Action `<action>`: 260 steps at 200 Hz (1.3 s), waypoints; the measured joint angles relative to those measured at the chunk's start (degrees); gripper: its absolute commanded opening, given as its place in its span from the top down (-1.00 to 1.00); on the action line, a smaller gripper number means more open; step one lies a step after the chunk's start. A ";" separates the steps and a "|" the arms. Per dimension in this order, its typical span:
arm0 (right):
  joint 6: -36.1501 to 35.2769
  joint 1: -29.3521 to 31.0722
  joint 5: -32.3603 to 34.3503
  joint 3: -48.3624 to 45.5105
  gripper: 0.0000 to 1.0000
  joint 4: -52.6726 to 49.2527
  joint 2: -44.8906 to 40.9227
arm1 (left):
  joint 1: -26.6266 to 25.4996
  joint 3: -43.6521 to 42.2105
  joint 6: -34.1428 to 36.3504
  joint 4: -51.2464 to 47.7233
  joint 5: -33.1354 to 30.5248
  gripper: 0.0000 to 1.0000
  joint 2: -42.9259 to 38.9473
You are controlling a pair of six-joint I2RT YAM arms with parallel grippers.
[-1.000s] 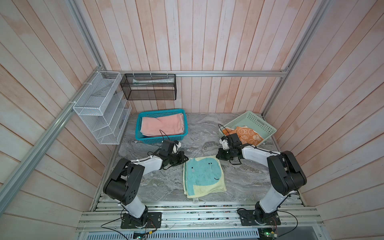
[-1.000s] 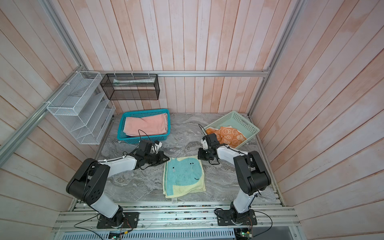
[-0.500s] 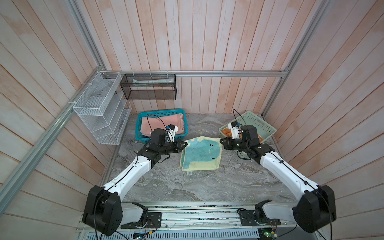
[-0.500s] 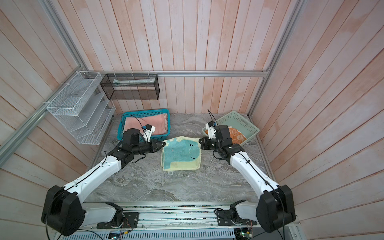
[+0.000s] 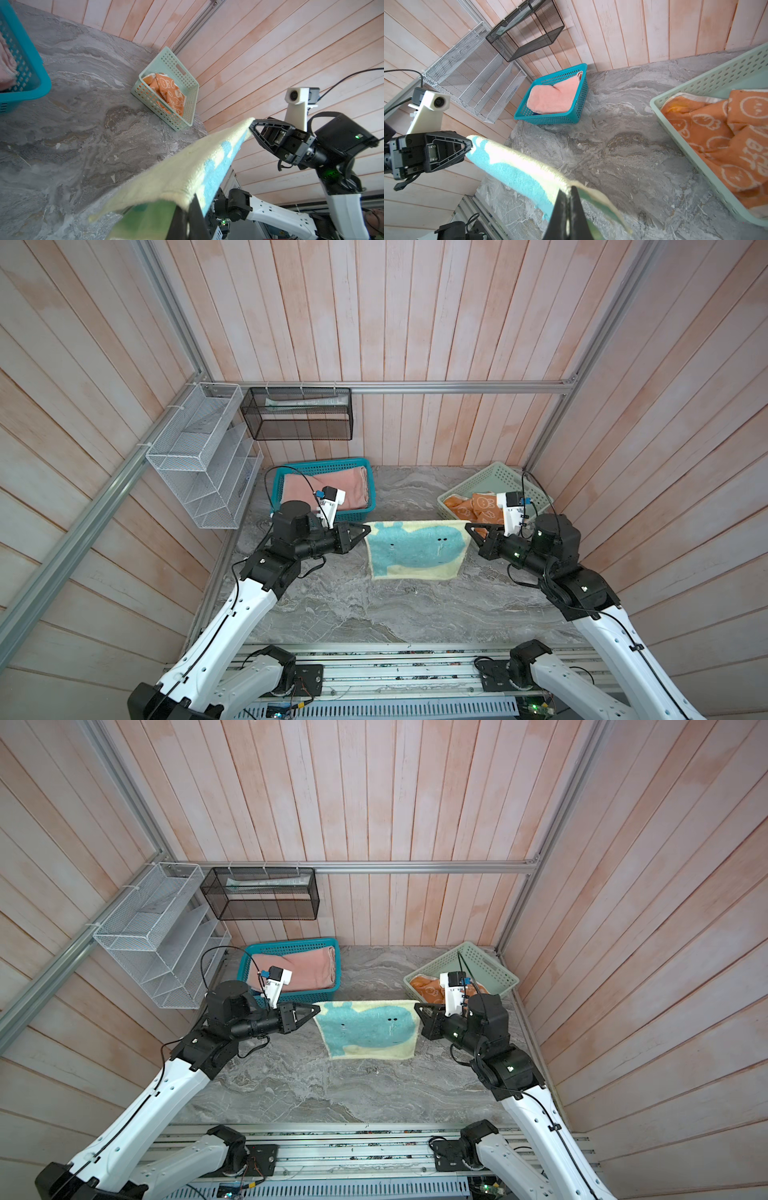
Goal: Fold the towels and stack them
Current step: 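Lift the near edge and fold it over toward the far edge with both grippers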
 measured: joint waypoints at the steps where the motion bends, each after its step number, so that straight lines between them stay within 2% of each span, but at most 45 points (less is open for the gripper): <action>1: 0.07 0.00 -0.02 -0.02 1.00 -0.07 -0.02 | 0.00 0.02 -0.11 -0.15 0.04 1.00 0.00; 33: 0.42 -0.02 0.02 -2.10 1.00 -0.20 2.05 | 0.33 0.00 -0.55 -2.36 1.05 1.00 2.16; 55: 0.00 -0.07 0.00 -5.35 1.00 3.15 7.21 | 2.43 -0.83 -0.74 -0.90 2.58 1.00 7.54; 101: -3.30 -1.73 -1.46 -9.38 1.00 15.10 26.71 | 8.37 -1.55 -0.76 7.54 7.04 1.00 26.64; 130: -7.10 -3.19 -4.15 -3.52 1.00 18.64 41.11 | 10.08 3.93 0.37 11.32 8.79 1.00 40.30; 149: -9.16 -3.52 -4.96 0.31 1.00 19.98 46.36 | 10.36 7.74 1.53 13.11 8.94 1.00 44.65; 184: -10.93 -3.52 -6.05 -1.09 1.00 21.94 45.88 | 10.78 8.31 3.56 16.22 9.38 1.00 45.11; 214: -11.47 -3.50 -7.19 -8.26 1.00 24.24 42.29 | 11.34 0.74 5.62 20.24 9.44 1.00 42.97; 232: -11.76 -3.39 -8.33 -13.38 1.00 25.79 40.61 | 11.32 -5.44 7.19 23.43 9.29 0.74 41.53; 260: -11.89 -2.67 -9.11 -19.87 0.35 24.68 35.95 | 11.39 -15.23 8.79 26.47 7.43 0.30 37.33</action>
